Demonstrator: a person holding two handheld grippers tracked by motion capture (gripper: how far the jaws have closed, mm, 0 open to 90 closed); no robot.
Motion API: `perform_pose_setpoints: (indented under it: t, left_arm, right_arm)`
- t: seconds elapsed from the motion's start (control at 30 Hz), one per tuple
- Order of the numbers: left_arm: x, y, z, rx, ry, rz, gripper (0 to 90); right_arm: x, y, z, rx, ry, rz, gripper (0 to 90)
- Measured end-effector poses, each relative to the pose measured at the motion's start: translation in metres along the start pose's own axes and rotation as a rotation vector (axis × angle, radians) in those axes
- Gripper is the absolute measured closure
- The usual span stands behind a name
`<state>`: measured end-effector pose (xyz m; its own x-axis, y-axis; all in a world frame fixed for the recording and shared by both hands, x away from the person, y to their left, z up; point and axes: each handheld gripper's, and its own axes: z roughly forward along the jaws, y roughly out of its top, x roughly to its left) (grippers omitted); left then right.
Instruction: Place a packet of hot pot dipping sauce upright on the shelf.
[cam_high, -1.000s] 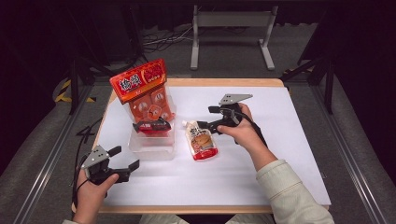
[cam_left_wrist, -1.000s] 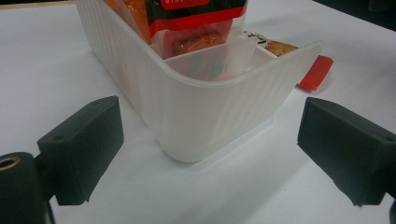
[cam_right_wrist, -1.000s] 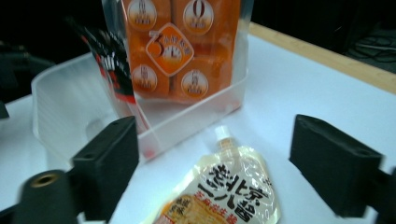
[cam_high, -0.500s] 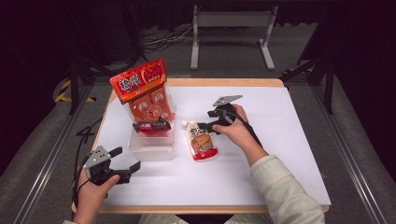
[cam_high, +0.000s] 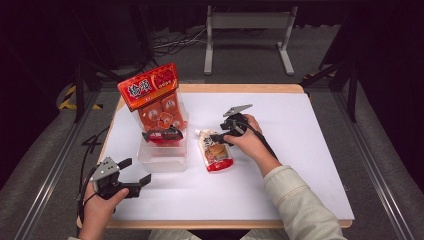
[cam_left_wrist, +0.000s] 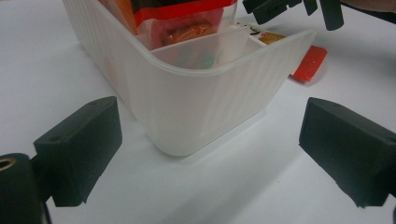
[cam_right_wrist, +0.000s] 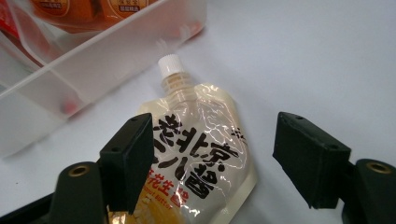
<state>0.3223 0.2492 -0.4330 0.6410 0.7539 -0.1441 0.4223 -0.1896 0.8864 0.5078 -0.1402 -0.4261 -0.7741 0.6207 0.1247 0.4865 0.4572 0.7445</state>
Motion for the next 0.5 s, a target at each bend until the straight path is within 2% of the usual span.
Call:
perform_pose_setpoints:
  t: [0.23,0.5]
  left_arm:
    - [0.0,0.0,0.0,0.005,0.0,0.006,6.7]
    - [-0.001,-0.001,0.001,0.008,-0.002,0.006,6.7]
  right_arm:
    - [-0.001,-0.002,0.007,0.04,-0.002,0.009,32.4]
    - [-0.002,-0.007,0.013,0.063,0.005,0.052,33.6]
